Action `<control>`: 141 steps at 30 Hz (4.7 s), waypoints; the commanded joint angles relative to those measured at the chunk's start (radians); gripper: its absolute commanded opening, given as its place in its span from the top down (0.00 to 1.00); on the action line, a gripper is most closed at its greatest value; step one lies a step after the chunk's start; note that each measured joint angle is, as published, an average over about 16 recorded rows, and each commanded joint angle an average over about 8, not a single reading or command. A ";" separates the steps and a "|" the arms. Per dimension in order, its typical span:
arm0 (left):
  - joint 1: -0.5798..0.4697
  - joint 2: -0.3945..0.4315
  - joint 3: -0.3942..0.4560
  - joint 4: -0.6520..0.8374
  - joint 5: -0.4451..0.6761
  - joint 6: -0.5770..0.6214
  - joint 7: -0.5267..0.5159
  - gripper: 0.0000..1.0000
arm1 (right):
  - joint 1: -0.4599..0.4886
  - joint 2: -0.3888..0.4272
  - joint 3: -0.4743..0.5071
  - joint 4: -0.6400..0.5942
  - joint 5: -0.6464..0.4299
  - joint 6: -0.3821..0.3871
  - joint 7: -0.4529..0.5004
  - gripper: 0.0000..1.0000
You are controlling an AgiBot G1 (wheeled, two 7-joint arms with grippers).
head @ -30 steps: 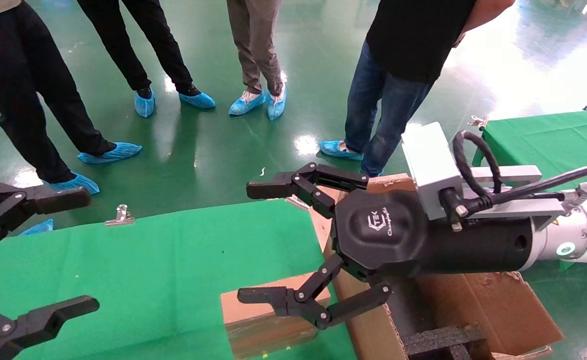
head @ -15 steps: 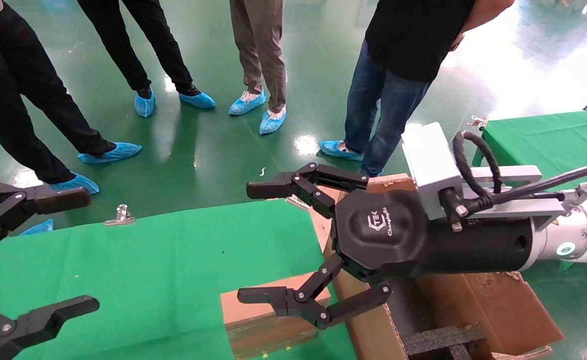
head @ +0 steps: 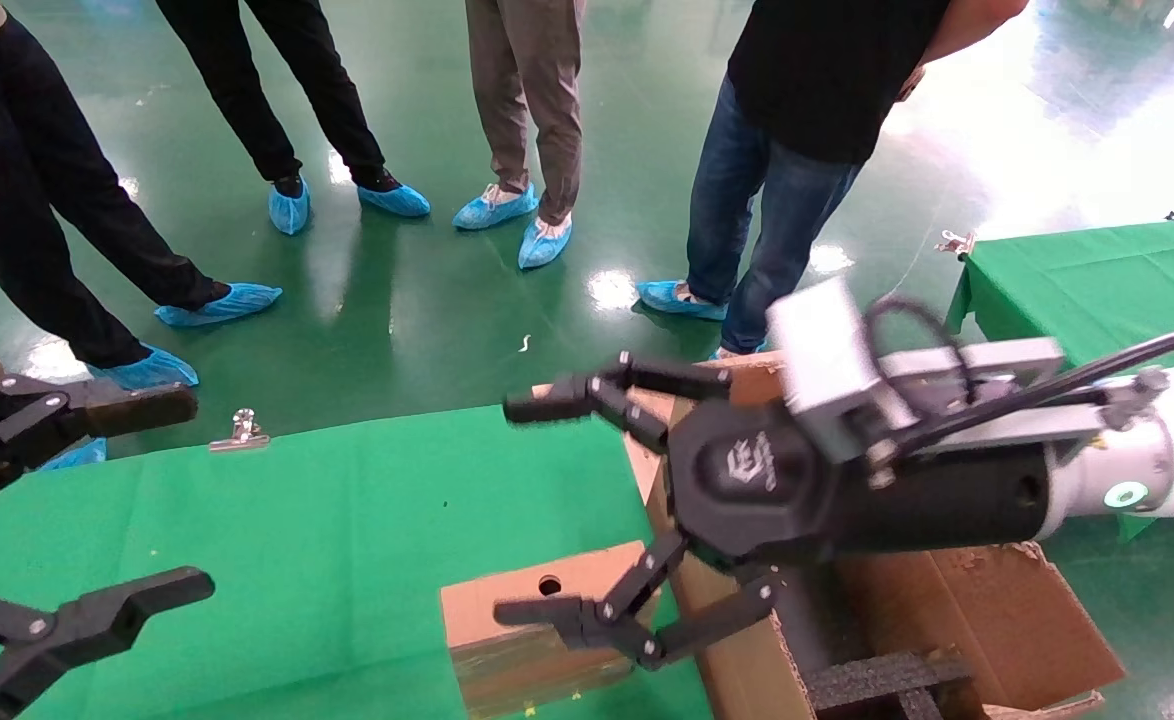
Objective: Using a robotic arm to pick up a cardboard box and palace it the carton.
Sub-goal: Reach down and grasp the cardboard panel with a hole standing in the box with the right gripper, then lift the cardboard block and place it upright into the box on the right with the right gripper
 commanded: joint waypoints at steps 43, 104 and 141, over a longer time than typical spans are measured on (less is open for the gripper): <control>0.000 0.000 0.000 0.000 0.000 0.000 0.000 1.00 | 0.452 -0.363 -0.597 -0.314 -0.627 -0.042 -0.177 0.00; 0.000 0.000 0.000 0.000 0.000 0.000 0.000 0.00 | 0.502 -0.397 -0.673 -0.338 -0.645 -0.033 -0.190 1.00; 0.000 0.000 0.001 0.000 0.000 0.000 0.000 0.00 | 1.049 -0.256 -0.884 -0.684 -0.443 -0.066 -0.290 1.00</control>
